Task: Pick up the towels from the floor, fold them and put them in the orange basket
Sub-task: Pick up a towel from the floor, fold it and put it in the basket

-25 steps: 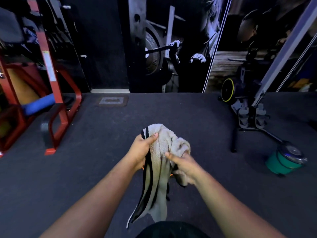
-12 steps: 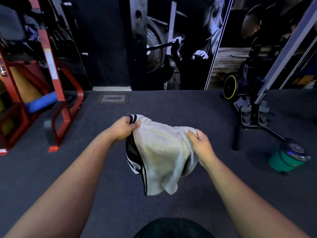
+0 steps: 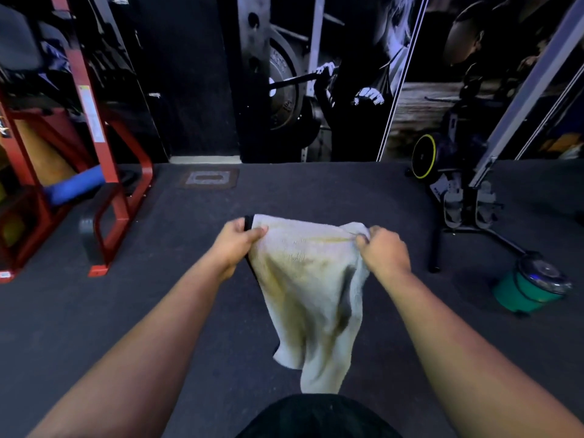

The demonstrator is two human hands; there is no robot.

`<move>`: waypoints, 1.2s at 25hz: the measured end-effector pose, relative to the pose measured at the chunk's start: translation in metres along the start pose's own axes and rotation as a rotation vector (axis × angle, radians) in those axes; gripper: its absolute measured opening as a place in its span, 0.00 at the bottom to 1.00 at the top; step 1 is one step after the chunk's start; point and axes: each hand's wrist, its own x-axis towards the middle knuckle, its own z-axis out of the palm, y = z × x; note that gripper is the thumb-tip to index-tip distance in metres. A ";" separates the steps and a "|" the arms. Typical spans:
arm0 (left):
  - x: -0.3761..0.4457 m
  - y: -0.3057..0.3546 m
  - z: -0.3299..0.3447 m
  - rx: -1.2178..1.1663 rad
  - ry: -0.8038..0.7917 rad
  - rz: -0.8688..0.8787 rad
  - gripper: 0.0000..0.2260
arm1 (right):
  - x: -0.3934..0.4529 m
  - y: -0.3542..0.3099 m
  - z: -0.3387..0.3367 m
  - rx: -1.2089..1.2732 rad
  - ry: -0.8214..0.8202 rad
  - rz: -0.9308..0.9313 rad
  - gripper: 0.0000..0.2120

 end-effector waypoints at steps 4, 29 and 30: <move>0.011 0.010 0.002 -0.216 0.116 -0.032 0.08 | 0.001 -0.008 -0.002 1.066 -0.236 0.341 0.17; 0.030 -0.001 -0.021 0.057 0.105 -0.174 0.24 | 0.022 0.003 -0.033 1.433 -0.363 0.098 0.05; 0.034 0.002 -0.023 -0.070 0.117 -0.157 0.25 | 0.022 0.007 -0.033 1.498 -0.434 0.089 0.06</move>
